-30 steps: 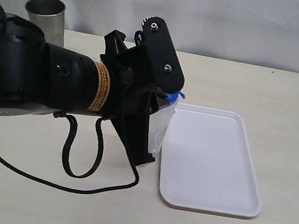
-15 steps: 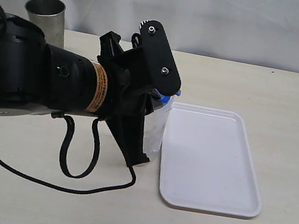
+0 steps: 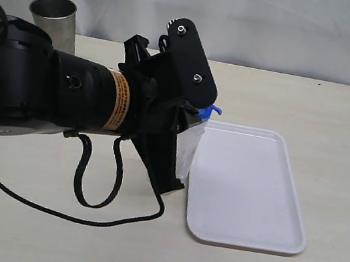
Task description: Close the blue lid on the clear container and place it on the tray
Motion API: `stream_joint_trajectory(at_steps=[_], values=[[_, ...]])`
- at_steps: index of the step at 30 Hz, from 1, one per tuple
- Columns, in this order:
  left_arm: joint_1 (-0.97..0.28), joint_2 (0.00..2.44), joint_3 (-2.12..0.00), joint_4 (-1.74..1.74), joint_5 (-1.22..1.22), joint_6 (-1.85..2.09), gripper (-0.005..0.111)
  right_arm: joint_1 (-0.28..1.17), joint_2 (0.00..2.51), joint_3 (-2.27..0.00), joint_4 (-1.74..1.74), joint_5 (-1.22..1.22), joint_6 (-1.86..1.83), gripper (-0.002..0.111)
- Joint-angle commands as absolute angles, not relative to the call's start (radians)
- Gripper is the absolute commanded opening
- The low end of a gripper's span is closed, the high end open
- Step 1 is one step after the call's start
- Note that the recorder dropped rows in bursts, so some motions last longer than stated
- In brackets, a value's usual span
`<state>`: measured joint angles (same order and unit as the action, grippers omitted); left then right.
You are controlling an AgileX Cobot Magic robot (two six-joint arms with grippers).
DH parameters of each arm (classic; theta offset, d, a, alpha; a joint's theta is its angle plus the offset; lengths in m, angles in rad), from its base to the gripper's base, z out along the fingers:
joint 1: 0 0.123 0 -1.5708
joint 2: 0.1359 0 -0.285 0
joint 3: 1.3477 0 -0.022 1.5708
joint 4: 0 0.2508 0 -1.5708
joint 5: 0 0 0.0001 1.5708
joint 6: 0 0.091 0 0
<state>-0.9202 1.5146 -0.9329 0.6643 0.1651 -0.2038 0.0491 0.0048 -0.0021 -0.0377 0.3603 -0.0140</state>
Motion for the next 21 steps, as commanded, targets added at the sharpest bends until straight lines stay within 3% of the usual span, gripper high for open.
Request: stream_joint_trajectory(at_steps=[1,21], values=[[-0.920,1.510,-0.932,0.649,0.184,-0.215,0.000,0.045,0.000,0.000,-0.038,0.350,-0.012,0.005],[-0.954,1.510,-0.932,0.668,0.213,-0.181,0.000,0.045,0.000,0.000,-0.038,0.350,-0.012,0.005]])
